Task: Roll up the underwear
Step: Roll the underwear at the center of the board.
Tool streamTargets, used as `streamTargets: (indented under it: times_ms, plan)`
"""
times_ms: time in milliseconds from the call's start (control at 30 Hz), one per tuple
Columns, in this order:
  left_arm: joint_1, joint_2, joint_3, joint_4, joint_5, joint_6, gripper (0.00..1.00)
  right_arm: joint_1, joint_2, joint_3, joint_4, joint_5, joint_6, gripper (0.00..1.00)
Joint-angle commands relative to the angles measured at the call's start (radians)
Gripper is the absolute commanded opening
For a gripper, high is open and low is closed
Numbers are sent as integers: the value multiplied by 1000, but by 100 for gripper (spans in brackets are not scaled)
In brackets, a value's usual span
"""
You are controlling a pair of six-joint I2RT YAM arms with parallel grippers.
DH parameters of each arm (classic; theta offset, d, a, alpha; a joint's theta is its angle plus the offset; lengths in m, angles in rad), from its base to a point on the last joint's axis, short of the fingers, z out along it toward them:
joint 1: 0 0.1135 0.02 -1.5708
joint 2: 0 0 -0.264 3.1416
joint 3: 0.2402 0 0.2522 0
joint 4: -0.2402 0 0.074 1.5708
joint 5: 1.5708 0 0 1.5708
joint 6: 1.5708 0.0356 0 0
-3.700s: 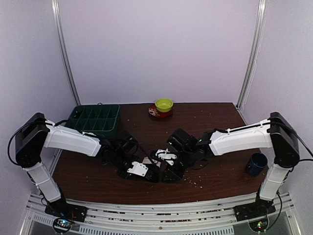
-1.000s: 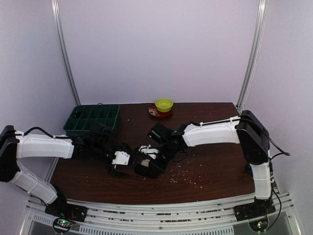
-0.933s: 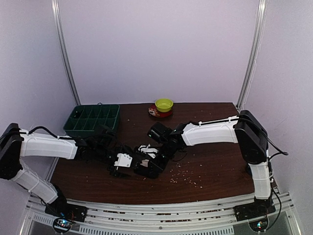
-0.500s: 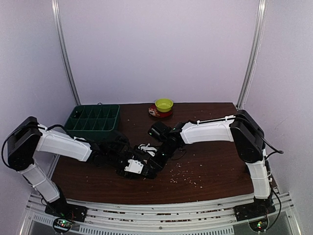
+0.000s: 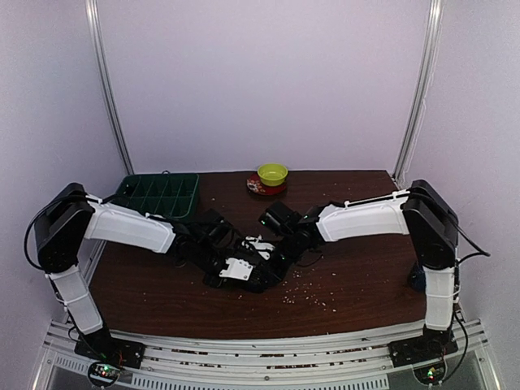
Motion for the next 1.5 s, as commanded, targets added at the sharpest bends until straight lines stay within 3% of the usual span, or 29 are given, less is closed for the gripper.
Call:
streamTargets:
  times_ms: [0,233,367,500,700,900,1100,1467]
  plan:
    - [9,73,62,-240,30,-73,0,0,-204,-170,150,171,3,52]
    - [64,199,251,-456,154,-124,0,57,-541,-511,381,392,38,61]
    - [94,293,383,-600,233,-127,0,192,-683,-666,488,613,1,63]
    - [129,395,525,-745,293,-123,0,342,-718,-732,562,862,-89,64]
    - [154,528,690,-928,379,-89,0,405,-554,-663,618,987,-230,63]
    - [165,599,763,-987,380,-93,0,407,-273,-469,581,1053,-389,63]
    - [169,631,801,-993,384,-111,0,386,-89,-349,593,1087,-494,61]
    - [170,633,808,-991,370,-107,5,321,26,-269,568,1056,-540,38]
